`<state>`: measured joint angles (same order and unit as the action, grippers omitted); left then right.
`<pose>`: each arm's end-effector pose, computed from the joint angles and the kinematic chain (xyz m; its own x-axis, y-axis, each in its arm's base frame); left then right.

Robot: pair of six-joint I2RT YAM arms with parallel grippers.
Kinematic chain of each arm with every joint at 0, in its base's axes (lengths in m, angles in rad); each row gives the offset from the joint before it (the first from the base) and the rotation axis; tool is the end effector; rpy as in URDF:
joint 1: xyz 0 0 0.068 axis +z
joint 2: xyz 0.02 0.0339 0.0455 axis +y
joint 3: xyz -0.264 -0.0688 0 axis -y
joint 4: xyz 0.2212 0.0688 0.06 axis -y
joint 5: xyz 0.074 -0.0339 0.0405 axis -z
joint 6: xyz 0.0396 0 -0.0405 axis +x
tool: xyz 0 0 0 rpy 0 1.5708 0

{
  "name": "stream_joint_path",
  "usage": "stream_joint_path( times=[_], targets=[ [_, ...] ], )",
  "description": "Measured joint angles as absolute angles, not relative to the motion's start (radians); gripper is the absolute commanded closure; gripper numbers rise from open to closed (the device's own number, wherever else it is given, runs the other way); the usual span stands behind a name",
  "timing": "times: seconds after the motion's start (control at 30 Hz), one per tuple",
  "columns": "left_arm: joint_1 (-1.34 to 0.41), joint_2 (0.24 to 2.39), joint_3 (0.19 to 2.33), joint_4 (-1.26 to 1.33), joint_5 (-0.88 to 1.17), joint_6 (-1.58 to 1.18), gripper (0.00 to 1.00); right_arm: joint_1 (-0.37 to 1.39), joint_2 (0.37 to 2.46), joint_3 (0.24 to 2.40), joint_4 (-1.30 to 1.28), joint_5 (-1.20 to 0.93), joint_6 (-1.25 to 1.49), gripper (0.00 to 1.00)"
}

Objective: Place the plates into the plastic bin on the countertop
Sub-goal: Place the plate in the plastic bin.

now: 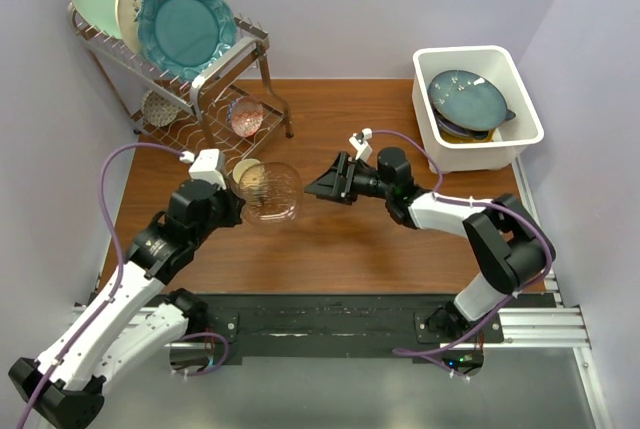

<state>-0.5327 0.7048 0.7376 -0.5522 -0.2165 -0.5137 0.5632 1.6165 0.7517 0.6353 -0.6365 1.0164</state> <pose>0.1213 -0.0617 0.2958 -0.5372 -0.2404 -0.8085 0.0820 0.9391 -0.3337 0.2616 0.1930 0.2237 -0.8824 0.2515 -0.3977 -0.3201 0.2985 0.8991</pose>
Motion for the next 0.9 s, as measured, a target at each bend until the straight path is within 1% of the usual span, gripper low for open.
stream_joint_path(
  times=[0.23,0.4,0.43,0.57,0.6,0.67,0.7,0.73,0.77,0.8,0.83,0.87,0.9],
  targets=[
    [-0.523,0.673,0.738,-0.563,-0.247,-0.522,1.0,0.567,1.579,0.752,0.638,-0.638,1.016,0.2],
    [-0.515,0.702,0.731,-0.539,-0.187,-0.518,1.0,0.59,1.579,0.759,0.636,-0.638,1.016,0.23],
    [-0.513,0.709,0.727,-0.53,-0.167,-0.514,1.0,0.601,1.582,0.766,0.637,-0.639,1.016,0.24],
    [-0.51,0.725,0.721,-0.518,-0.109,-0.511,1.0,0.64,1.604,0.8,0.645,-0.644,1.016,0.35],
    [-0.51,0.724,0.72,-0.513,-0.095,-0.51,1.0,0.648,1.613,0.809,0.65,-0.646,1.017,0.41],
    [-0.51,0.723,0.72,-0.503,-0.077,-0.507,1.0,0.667,1.64,0.83,0.66,-0.648,1.018,0.49],
    [-0.51,0.723,0.72,-0.498,-0.07,-0.505,1.0,0.675,1.653,0.838,0.664,-0.65,1.019,0.6],
    [-0.509,0.723,0.72,-0.495,-0.066,-0.504,1.0,0.68,1.665,0.842,0.672,-0.651,1.021,0.68],
    [-0.509,0.723,0.72,-0.492,-0.06,-0.504,1.0,0.685,1.677,0.844,0.68,-0.654,1.024,0.9],
    [-0.509,0.722,0.72,-0.488,-0.056,-0.503,1.0,0.688,1.686,0.844,0.686,-0.658,1.03,1.0],
    [-0.509,0.72,0.72,-0.488,-0.056,-0.501,0.92,0.69,1.697,0.844,0.698,-0.665,1.031,1.0],
    [-0.507,0.72,0.719,-0.493,-0.06,-0.496,0.71,0.69,1.703,0.844,0.71,-0.679,1.037,1.0],
    [-0.5,0.72,0.717,-0.49,-0.059,-0.495,0.44,0.69,1.706,0.844,0.714,-0.676,1.039,1.0]
  ],
)
